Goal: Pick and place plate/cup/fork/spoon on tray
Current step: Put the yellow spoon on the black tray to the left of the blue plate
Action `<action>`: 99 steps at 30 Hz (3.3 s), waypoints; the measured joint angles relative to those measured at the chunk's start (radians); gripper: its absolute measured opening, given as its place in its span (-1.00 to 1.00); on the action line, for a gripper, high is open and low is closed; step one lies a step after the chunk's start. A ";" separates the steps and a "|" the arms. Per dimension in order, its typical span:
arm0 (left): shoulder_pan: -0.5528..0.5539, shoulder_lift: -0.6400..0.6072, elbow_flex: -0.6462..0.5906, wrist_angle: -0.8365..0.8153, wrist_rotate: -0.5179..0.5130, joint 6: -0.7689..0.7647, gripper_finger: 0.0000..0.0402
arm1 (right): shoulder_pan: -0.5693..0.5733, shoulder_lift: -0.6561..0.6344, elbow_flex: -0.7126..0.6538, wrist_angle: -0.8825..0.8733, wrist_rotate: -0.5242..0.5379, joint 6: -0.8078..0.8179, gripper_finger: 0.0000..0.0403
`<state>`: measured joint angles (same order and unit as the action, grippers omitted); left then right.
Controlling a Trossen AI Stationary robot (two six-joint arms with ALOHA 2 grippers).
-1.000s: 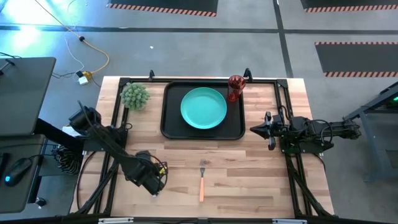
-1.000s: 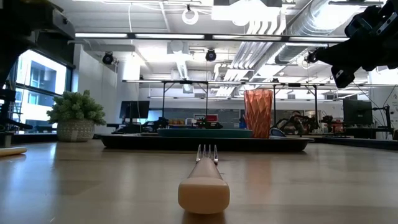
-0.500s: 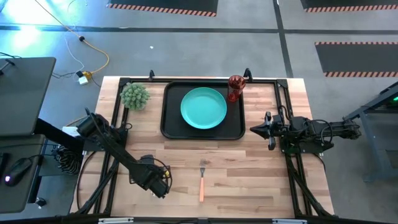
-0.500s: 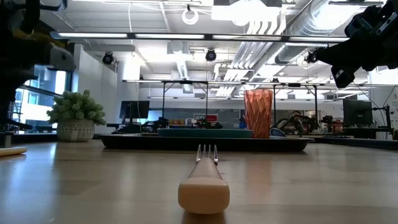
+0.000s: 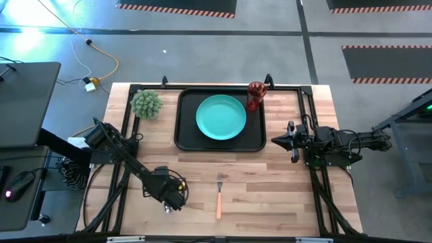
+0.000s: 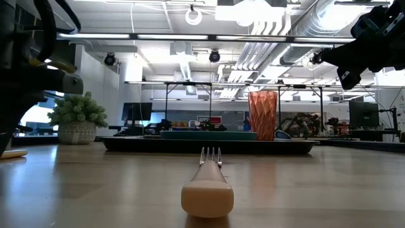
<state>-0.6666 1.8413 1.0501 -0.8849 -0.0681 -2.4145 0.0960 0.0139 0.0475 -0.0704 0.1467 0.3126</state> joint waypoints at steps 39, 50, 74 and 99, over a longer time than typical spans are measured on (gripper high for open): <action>0.028 -0.102 -0.040 -0.015 0.019 0.454 -0.78 | 0.000 0.000 0.000 0.000 0.000 0.000 -1.00; 0.066 -0.258 -0.036 -0.116 -0.013 0.756 -0.78 | 0.000 0.000 0.000 0.000 0.000 0.000 -1.00; 0.432 -0.580 -0.032 -0.174 -0.024 1.976 -0.78 | 0.000 0.000 0.000 0.000 0.000 0.000 -1.00; 0.827 -0.578 -0.032 0.023 -0.099 3.250 -0.78 | 0.000 0.000 0.000 0.000 0.000 0.000 -1.00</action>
<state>0.1602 1.2629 1.0180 -0.8614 -0.1673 0.8357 0.0962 0.0135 0.0475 -0.0702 0.1469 0.3126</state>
